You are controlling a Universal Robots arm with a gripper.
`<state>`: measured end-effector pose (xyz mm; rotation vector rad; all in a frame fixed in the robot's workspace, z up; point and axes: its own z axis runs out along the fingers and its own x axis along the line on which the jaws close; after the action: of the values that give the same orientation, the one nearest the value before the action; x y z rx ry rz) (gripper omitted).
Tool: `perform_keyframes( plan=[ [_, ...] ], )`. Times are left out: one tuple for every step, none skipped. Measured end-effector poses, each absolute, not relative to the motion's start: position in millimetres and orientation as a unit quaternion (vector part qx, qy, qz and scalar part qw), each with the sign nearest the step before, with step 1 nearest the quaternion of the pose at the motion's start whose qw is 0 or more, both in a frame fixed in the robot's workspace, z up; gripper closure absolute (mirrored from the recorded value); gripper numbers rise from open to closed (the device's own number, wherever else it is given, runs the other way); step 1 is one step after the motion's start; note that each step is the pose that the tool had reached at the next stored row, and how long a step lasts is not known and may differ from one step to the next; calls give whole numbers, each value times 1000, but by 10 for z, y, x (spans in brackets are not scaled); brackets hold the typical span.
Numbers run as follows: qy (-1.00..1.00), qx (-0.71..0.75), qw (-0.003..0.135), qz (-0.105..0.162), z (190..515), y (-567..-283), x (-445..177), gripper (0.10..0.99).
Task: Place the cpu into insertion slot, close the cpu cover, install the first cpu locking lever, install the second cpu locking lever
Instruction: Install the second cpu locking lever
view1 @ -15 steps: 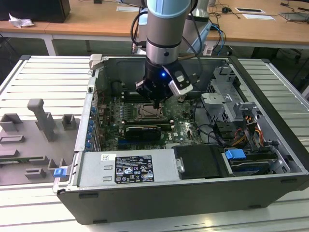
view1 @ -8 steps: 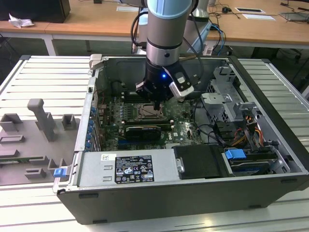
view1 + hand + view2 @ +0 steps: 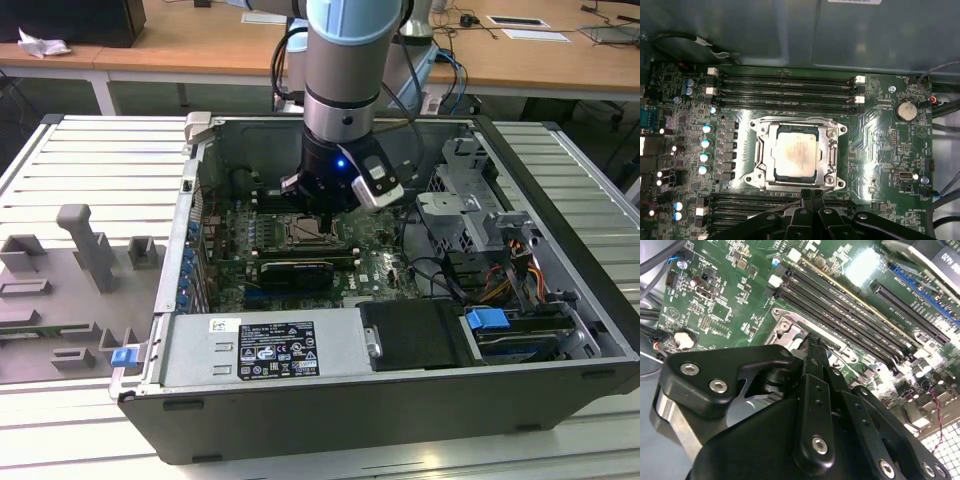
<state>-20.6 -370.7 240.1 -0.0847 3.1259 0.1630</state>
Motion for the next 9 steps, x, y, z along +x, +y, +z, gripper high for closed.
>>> perform_keyframes(
  plan=[
    [998,-27,4,52,2401,-3712,-204,980],
    [998,-27,3,52,2401,-3716,-203,980],
    [998,-27,2,53,2400,-3717,-202,980],
    [998,-27,2,53,2400,-3719,-201,980],
    [998,-27,0,53,2401,-3728,-198,980],
    [998,-27,-2,53,2401,-3740,-196,980],
    [998,-27,-2,53,2401,-3745,-195,980],
    [998,-27,-3,53,2400,-3750,-195,980],
    [998,-27,-3,53,2401,-3761,-195,980]
  ],
)
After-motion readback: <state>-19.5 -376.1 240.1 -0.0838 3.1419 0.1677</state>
